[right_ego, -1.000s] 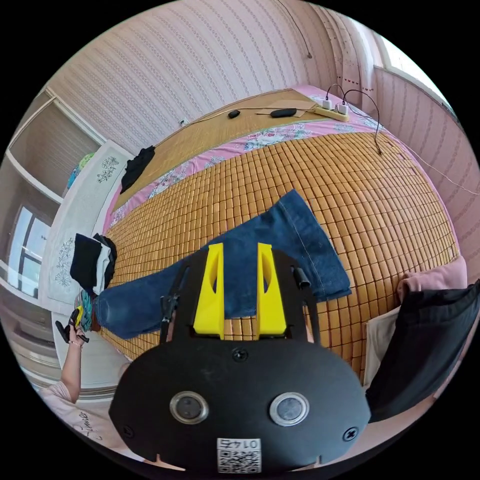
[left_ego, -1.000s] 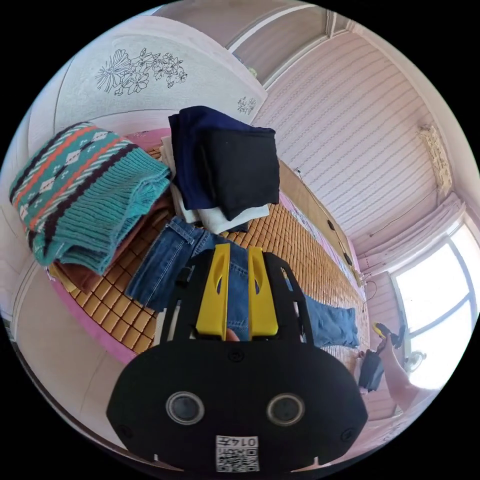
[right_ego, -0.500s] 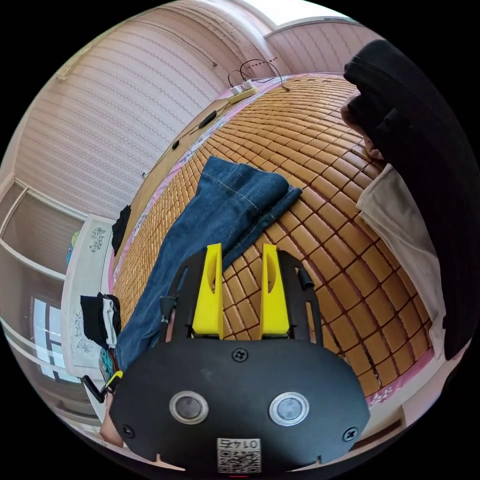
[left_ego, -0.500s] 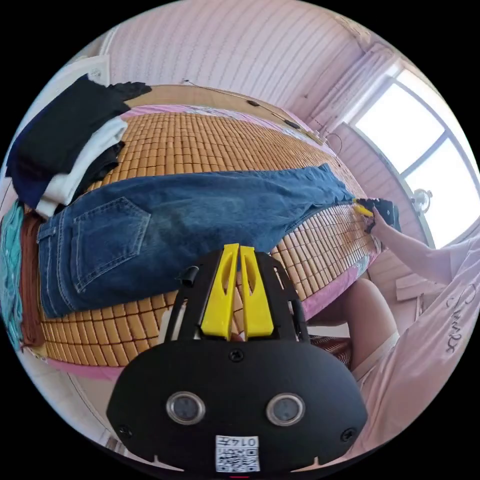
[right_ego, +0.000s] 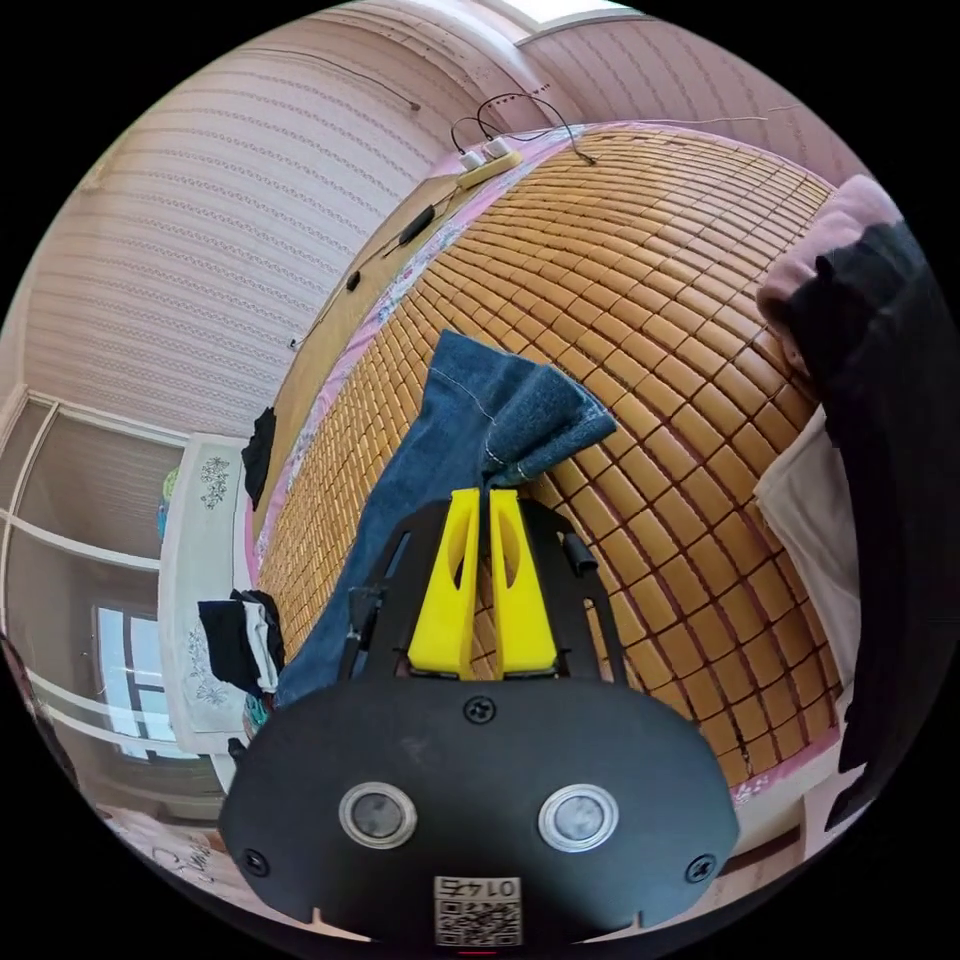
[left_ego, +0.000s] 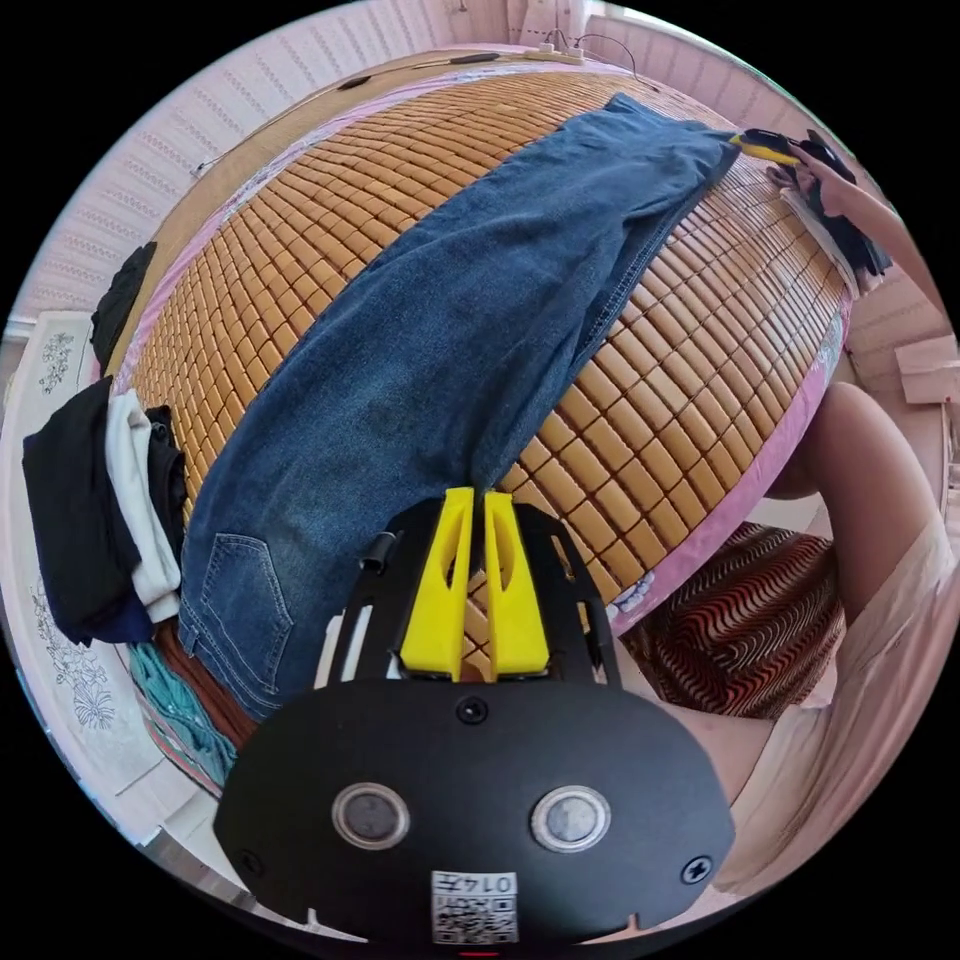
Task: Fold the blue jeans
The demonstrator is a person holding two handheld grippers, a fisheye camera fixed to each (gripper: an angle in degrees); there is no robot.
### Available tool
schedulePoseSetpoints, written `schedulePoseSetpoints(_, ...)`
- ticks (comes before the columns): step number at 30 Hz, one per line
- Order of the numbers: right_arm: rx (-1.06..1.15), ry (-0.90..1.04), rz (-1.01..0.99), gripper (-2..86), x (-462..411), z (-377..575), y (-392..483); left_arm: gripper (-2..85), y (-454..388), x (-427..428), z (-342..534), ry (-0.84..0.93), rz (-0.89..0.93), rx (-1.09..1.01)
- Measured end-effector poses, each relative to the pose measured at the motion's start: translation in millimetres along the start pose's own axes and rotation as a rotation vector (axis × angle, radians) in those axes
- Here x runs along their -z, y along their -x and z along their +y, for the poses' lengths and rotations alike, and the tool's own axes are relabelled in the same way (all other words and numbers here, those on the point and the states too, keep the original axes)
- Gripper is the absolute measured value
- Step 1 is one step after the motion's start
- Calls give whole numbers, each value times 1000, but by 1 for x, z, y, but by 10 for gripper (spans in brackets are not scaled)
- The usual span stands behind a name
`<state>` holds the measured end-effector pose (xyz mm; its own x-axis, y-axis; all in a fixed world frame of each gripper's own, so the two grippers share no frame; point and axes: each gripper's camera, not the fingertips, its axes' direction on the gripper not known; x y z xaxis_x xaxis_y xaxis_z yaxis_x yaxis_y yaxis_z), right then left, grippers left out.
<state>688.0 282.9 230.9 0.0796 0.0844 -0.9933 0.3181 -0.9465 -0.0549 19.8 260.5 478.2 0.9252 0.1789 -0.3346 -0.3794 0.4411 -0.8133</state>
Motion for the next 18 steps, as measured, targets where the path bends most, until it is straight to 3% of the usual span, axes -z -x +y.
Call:
schedulePoseSetpoints(6, 14, 8, -3, 10, 84, 62, -21, -4, -31, 19, 24, 3, 62, -15)
schedulePoseSetpoints(12, -79, 116, 213, 10, 110, 154, -84, 8, -77, -22, 50, 27, 117, -9)
schedulePoseSetpoints(18, -120, 40, 153, 3, 133, 203, -125, 18, -94, -32, 68, -98, 82, 85)
